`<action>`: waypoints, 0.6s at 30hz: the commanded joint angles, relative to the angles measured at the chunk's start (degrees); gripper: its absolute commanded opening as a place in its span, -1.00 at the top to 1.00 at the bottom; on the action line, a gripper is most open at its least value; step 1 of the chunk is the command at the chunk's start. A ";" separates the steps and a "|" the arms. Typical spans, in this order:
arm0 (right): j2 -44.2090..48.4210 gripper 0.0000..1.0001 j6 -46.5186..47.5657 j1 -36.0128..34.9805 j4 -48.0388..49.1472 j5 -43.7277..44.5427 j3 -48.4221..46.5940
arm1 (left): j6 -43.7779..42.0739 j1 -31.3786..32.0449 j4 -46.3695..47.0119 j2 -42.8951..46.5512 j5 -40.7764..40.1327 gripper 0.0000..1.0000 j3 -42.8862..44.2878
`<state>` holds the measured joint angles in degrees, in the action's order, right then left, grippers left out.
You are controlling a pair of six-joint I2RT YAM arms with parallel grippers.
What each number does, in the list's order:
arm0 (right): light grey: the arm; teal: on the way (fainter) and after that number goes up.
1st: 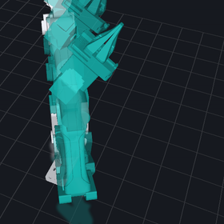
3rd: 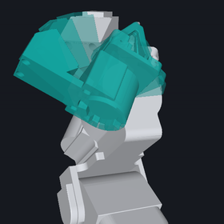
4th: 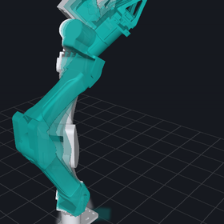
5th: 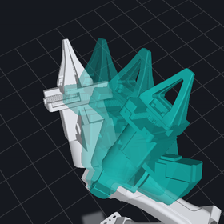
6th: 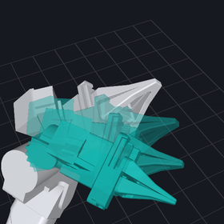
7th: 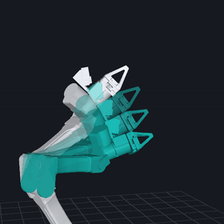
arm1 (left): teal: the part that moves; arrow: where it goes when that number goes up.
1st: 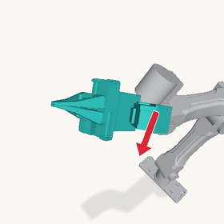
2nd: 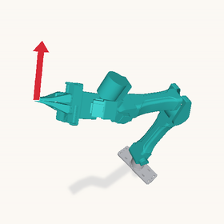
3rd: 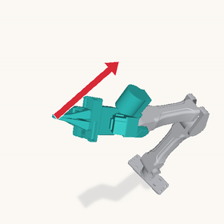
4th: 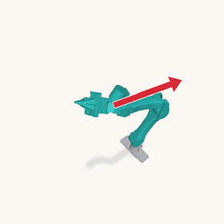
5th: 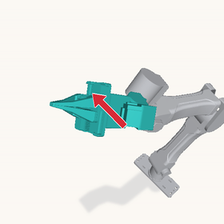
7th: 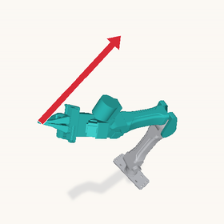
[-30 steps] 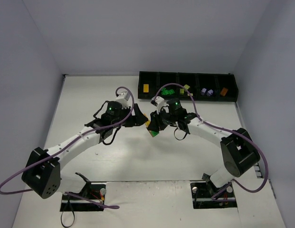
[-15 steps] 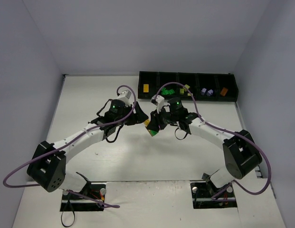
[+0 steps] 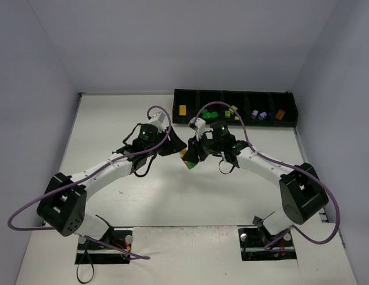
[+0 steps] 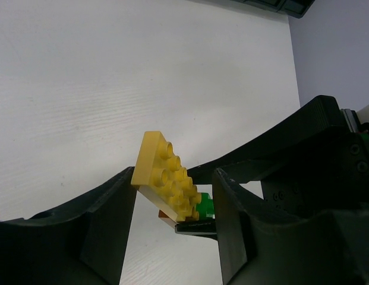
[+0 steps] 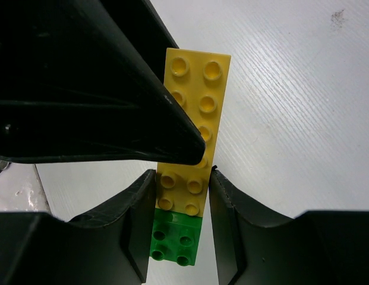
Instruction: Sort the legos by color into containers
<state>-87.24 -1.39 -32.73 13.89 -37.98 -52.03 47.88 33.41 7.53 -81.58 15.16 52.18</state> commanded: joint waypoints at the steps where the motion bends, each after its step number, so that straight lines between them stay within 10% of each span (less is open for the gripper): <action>1: 3.48 0.88 -0.28 -0.32 5.27 -1.49 -2.29 | 1.87 0.08 4.95 -0.07 1.89 0.07 2.57; 14: 5.06 0.84 -0.90 -0.32 6.06 -0.96 -2.02 | 3.10 0.34 6.18 -0.25 2.60 0.63 2.04; 18: 5.41 0.37 -1.16 -0.23 5.71 0.18 -1.76 | 2.58 0.34 6.01 0.89 1.72 0.90 1.61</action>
<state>-85.69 -2.13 -32.71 15.35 -37.60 -52.03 50.96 33.91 10.70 -83.02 17.98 52.18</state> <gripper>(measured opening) 0.338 0.109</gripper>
